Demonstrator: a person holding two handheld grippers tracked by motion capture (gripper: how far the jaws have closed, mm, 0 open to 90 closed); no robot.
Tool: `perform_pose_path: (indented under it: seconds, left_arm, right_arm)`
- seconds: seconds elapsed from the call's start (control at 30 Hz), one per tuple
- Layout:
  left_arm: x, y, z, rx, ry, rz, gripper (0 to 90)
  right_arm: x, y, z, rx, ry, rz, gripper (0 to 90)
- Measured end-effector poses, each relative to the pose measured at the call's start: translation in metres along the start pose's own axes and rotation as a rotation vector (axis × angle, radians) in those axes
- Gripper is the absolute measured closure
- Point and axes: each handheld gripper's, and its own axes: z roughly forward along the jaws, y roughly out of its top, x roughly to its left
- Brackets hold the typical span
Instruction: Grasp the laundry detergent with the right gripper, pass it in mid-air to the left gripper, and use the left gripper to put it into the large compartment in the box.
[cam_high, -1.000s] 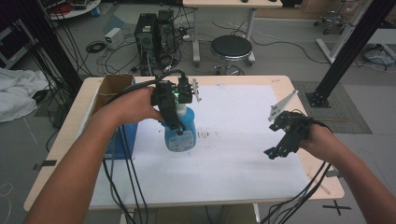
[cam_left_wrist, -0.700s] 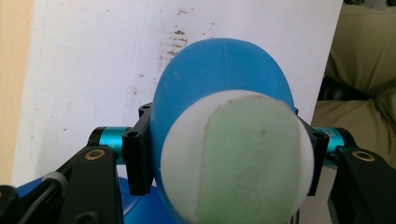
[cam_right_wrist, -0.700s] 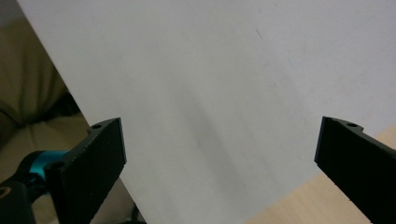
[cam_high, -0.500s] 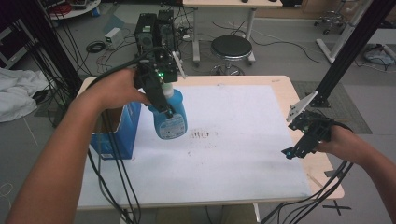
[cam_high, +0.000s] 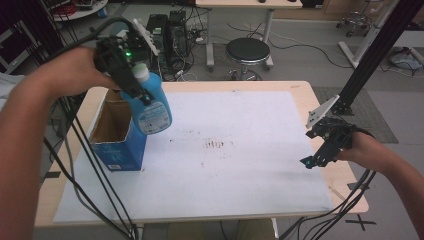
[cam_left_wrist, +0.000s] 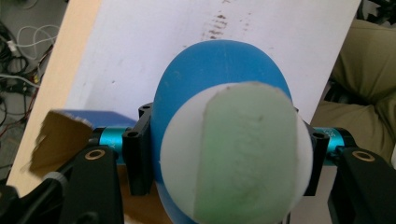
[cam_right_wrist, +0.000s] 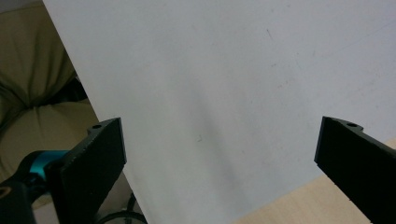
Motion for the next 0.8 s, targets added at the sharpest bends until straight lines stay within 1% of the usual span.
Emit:
perform_pose_path:
  seconds: [0.13, 0.23, 0.4, 0.53, 0.6, 0.8]
  left_arm:
    - [0.009, -0.013, -0.017, -0.011, 0.022, -0.028, 38.0]
    - [0.015, -0.022, -0.027, -0.021, 0.031, -0.044, 38.0]
    - [0.026, -0.037, -0.039, -0.006, 0.042, -0.061, 38.0]
    - [0.034, -0.049, -0.044, -0.016, 0.055, -0.078, 38.1]
    - [0.039, -0.056, -0.045, -0.009, 0.063, -0.082, 38.1]
    - [0.050, -0.072, -0.037, 0.003, 0.084, -0.096, 38.1]
  right_arm:
    - [0.000, 0.002, -0.001, -0.017, 0.013, -0.005, 1.1]
    - [0.000, 0.002, -0.002, -0.014, 0.012, 0.001, 1.1]
    - [-0.001, 0.002, -0.003, -0.011, 0.012, 0.008, 1.1]
    - [-0.002, 0.002, -0.003, -0.012, 0.012, 0.020, 1.1]
    - [-0.003, 0.002, -0.003, -0.014, 0.010, 0.032, 1.1]
    - [-0.005, 0.005, -0.002, -0.015, 0.005, 0.039, 1.1]
